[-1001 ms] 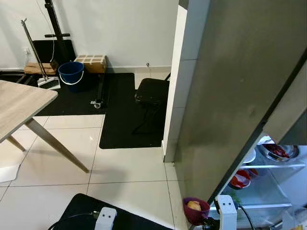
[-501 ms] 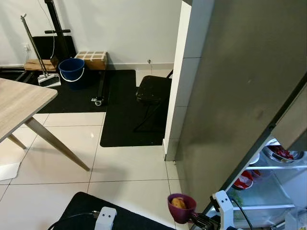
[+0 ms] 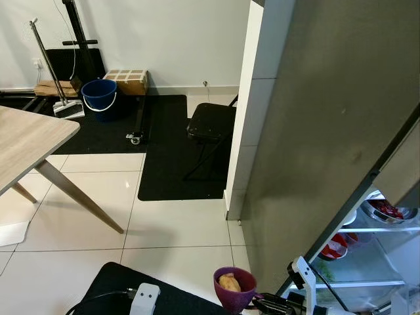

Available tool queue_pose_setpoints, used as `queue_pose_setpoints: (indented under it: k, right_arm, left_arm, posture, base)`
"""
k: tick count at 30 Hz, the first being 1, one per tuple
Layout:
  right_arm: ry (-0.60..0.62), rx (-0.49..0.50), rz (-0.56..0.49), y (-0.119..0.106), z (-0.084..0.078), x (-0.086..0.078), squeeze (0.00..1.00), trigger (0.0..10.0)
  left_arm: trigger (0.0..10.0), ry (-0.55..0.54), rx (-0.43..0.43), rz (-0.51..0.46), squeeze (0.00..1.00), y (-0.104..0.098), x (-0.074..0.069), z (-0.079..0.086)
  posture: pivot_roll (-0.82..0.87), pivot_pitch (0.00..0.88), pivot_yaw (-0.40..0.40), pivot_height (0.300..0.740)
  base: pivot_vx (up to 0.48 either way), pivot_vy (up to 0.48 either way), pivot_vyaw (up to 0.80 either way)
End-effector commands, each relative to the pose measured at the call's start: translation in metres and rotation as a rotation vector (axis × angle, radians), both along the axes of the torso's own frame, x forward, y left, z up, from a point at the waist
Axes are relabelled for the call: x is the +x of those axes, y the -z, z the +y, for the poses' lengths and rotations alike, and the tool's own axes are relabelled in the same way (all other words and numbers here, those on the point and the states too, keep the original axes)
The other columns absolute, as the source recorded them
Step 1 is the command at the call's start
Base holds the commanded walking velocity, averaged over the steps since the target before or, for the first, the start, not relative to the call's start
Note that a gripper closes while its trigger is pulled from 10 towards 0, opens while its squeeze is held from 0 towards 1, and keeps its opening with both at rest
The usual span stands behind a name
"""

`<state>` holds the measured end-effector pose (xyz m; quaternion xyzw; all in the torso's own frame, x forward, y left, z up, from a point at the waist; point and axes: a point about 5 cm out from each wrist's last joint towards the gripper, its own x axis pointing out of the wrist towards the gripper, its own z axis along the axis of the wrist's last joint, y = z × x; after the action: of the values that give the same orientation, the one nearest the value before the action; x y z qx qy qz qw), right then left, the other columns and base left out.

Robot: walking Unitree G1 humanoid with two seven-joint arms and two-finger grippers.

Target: Restocking fridge

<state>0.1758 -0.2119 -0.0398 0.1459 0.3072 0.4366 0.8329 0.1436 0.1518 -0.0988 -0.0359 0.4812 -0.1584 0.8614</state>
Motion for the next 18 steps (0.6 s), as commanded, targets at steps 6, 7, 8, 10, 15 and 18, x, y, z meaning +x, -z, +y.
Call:
queue_pose_setpoints:
  k: [6, 7, 8, 10, 15, 18]
  right_arm:
    - [-0.029, 0.010, -0.021, -0.0055, -0.0038, 0.0027, 0.00, 10.0]
    - [-0.034, 0.010, -0.020, -0.0055, -0.0035, 0.0025, 0.00, 10.0]
    - [-0.037, 0.011, -0.020, -0.0056, -0.0034, 0.0025, 0.00, 10.0]
    - [-0.040, 0.011, -0.019, -0.0057, -0.0033, 0.0025, 0.00, 10.0]
    - [-0.059, 0.011, -0.018, -0.0056, -0.0019, 0.0016, 0.00, 10.0]
    - [-0.069, 0.012, -0.017, -0.0057, -0.0016, 0.0013, 0.00, 10.0]
  left_arm:
    - [10.0, 0.008, 0.000, 0.009, 0.00, 0.0009, -0.0023, -0.0001]
    - [10.0, 0.007, 0.002, 0.012, 0.00, 0.0012, -0.0031, 0.0004]
    - [10.0, 0.007, 0.004, 0.015, 0.00, 0.0015, -0.0036, 0.0007]
    - [10.0, 0.007, 0.003, 0.013, 0.00, 0.0013, -0.0032, 0.0009]
    - [10.0, 0.005, -0.001, 0.013, 0.00, 0.0014, -0.0040, 0.0007]
    - [10.0, 0.004, -0.004, 0.013, 0.00, 0.0015, -0.0041, 0.0001]
  posture:
    - [-0.01, 0.000, -0.006, 0.739]
    - [-0.01, 0.000, -0.006, 0.739]
    - [-0.01, 0.000, -0.006, 0.739]
    - [-0.01, 0.000, -0.004, 0.739]
    - [-0.01, 0.000, -0.004, 0.739]
    - [-0.01, 0.000, -0.004, 0.739]
  base:
    - [0.000, -0.468, 0.00]
    - [0.000, -0.469, 0.00]
    - [0.000, -0.469, 0.00]
    - [0.000, -0.469, 0.00]
    - [0.000, -0.466, 0.00]
    - [0.000, -0.463, 0.00]
